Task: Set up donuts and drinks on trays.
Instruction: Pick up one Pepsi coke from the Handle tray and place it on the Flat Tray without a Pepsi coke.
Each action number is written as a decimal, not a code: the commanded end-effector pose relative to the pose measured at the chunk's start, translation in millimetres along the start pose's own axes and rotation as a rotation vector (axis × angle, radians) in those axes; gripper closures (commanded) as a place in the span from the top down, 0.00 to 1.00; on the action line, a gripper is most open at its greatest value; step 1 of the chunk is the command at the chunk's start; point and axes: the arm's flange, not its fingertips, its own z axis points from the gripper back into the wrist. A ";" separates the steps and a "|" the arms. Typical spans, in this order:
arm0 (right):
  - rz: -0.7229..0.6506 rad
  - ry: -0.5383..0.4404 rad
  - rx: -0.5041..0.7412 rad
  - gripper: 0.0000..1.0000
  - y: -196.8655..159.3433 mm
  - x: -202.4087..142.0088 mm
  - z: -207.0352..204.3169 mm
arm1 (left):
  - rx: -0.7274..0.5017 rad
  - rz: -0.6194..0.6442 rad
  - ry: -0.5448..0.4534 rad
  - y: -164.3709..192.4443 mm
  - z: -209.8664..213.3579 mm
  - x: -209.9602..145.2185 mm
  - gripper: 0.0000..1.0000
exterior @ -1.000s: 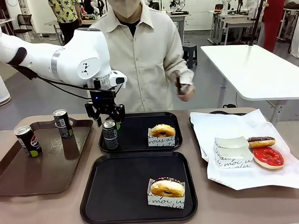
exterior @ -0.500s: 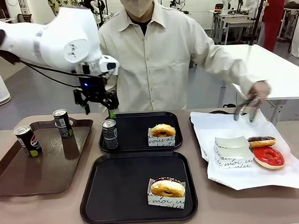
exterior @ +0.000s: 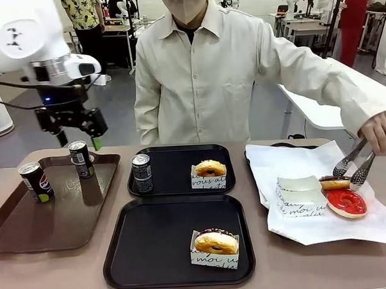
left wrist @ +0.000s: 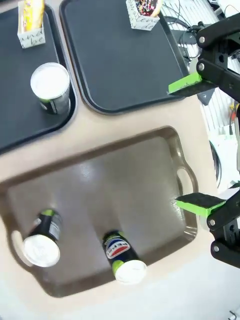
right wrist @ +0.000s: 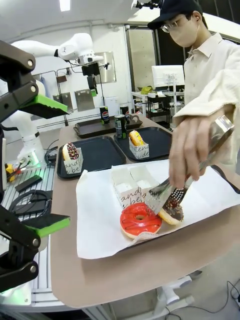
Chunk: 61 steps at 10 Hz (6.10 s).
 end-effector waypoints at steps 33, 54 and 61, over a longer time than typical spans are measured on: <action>0.011 -0.002 0.015 1.00 -0.7 1.0 -0.9 | 0.012 0.175 0.056 186.1 -95.9 16.3 1.00; 0.011 -0.002 0.015 1.00 -0.7 1.0 -0.9 | -0.039 0.212 0.076 194.8 -130.2 25.4 0.00; 0.011 -0.002 0.015 1.00 -0.7 1.0 -0.9 | -0.010 0.022 0.069 164.2 9.5 -26.3 0.00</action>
